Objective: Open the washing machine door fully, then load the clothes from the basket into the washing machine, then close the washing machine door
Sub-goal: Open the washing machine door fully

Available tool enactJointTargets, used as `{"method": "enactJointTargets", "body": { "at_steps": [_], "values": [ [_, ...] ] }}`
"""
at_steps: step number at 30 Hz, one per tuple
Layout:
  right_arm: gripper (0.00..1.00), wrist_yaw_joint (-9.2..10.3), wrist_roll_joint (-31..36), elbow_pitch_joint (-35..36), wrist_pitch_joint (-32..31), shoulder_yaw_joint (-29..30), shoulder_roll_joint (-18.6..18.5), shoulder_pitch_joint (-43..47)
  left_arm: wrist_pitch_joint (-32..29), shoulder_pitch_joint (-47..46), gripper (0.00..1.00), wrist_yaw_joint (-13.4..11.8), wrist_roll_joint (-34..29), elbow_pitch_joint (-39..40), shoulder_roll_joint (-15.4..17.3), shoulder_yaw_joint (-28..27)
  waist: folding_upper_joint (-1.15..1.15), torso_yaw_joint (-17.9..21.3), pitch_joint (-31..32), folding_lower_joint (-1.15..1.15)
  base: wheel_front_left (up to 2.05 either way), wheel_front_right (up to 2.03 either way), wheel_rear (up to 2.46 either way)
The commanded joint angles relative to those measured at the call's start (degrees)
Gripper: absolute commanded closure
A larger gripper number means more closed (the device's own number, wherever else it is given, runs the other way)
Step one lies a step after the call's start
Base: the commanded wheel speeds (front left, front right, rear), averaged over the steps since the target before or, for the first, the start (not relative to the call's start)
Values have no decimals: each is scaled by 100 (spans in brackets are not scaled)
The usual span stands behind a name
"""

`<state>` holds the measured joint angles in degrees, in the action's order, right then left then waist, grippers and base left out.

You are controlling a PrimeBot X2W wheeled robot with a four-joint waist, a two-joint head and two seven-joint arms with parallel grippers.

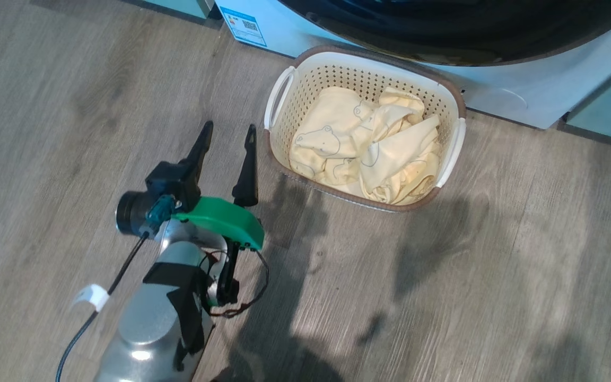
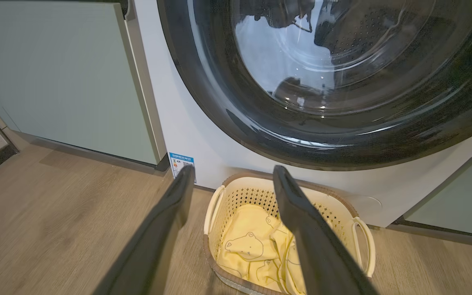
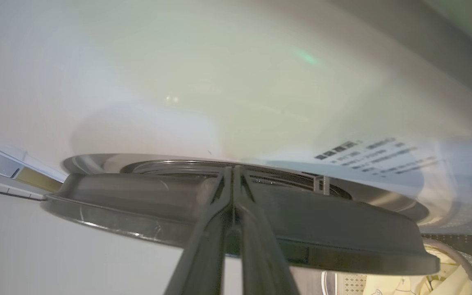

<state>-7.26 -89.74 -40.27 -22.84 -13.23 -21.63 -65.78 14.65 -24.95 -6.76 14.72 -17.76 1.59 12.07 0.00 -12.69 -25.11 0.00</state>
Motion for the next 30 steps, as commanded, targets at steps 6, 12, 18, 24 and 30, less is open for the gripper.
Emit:
{"method": "enactJointTargets", "body": {
  "at_steps": [6, 12, 18, 24, 30],
  "values": [
    [100, -23, 73, 80, -158, -101, 2, -370, 35, -167, 0, -72, 49, 210, 129, -108, 0, -28, -90, 0, 0, 0, 0],
    [100, -23, 95, 14, -226, -191, 50, -450, 35, -193, 0, -104, 85, 239, 129, -72, 0, -56, -163, 0, 0, 0, 0],
    [100, -23, 34, 20, -331, -232, 119, -487, 35, -244, 0, -128, 102, 259, 129, -50, 0, -67, -227, 0, 0, 0, 0],
    [100, -23, -59, 151, -541, -261, 158, -400, 35, -253, 0, -138, 113, 247, 129, -28, 0, -65, -195, 0, 0, 0, 0],
    [100, -23, -135, 283, -746, -292, 190, -215, 35, -211, 0, -131, 92, 201, 129, -35, 0, -32, -85, 0, 0, 0, 0]
  ]
}}
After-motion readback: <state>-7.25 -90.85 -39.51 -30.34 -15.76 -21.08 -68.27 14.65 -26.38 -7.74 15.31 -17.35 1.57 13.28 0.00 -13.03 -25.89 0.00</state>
